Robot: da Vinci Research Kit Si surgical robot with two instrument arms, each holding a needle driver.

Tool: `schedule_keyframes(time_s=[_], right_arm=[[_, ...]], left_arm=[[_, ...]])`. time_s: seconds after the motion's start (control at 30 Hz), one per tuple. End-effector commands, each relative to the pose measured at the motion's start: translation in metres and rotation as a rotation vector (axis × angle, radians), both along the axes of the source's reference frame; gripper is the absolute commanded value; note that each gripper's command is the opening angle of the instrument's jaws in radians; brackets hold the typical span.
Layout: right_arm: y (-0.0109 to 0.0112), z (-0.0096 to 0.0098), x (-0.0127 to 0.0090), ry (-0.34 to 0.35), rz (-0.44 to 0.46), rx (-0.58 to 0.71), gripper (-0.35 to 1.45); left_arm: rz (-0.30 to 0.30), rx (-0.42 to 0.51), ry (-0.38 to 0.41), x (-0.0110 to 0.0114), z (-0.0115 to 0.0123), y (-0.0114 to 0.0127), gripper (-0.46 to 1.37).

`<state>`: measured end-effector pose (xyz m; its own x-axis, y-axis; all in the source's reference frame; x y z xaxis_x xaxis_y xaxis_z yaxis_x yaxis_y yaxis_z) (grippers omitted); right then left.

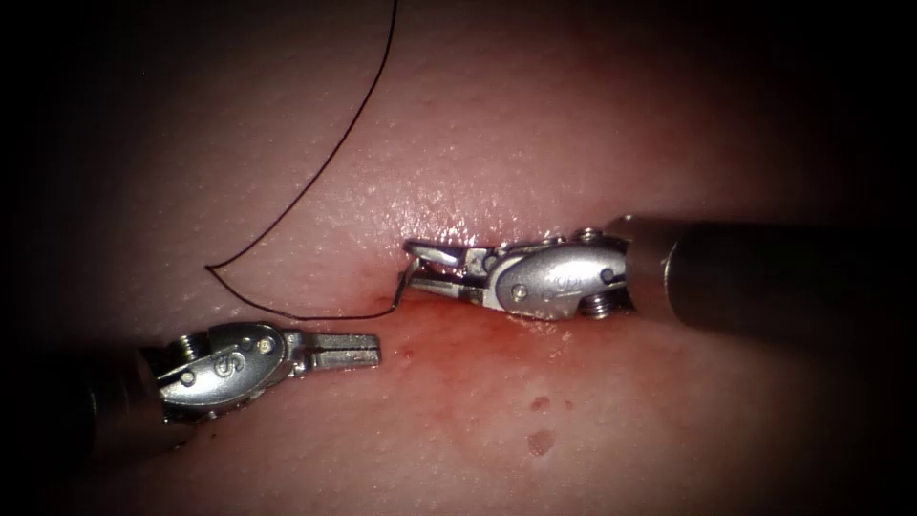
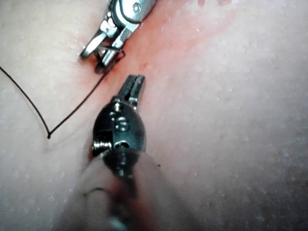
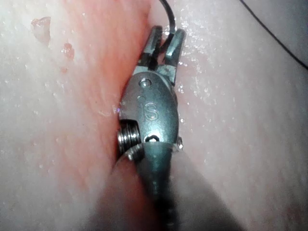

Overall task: Wound Closure
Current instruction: Using the right grasper, push the needle through the top of the skin.

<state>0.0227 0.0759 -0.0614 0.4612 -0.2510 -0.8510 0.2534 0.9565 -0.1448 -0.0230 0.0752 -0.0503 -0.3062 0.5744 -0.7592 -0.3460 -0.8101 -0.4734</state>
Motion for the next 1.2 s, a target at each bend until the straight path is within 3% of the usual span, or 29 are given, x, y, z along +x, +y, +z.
schedule_keyframes(time_s=[0.03,0.3,0.4,0.63,0.9,1.03,1.13,1.2], right_arm=[[0.0002,0.0003,0.0001,-0.002,0.004,0.009,-0.35],[0.0016,-0.0002,0.0002,-0.032,0.036,0.080,-0.35],[0.0016,-0.0001,-0.0002,-0.103,0.057,0.162,-0.35],[0.0010,0.0010,-0.0010,-0.291,-0.002,0.331,-0.35],[-0.0011,0.0020,-0.0017,-0.381,-0.059,0.382,-0.35],[-0.0016,0.0024,-0.0016,-0.391,-0.063,0.395,-0.35],[-0.0004,0.0018,-0.0015,-0.288,0.001,0.380,-0.35],[0.0006,0.0010,-0.0014,-0.259,0.024,0.389,-0.35]], left_arm=[[0.004,0.002,-0.003,0.0000,0.0000,0.0000,-0.35],[0.000,0.009,-0.003,-0.0002,0.0000,0.0001,-0.35],[0.001,0.011,0.000,-0.0004,0.0000,0.0002,-0.35],[-0.002,0.012,0.001,-0.0008,0.0002,0.0004,-0.35],[-0.001,0.011,0.001,-0.0006,0.0002,0.0003,-0.35],[-0.002,0.011,0.002,-0.0006,0.0002,0.0003,-0.35],[0.000,0.012,-0.001,-0.0007,0.0002,0.0003,-0.35],[-0.001,0.013,0.000,-0.0008,0.0003,0.0004,-0.35]])
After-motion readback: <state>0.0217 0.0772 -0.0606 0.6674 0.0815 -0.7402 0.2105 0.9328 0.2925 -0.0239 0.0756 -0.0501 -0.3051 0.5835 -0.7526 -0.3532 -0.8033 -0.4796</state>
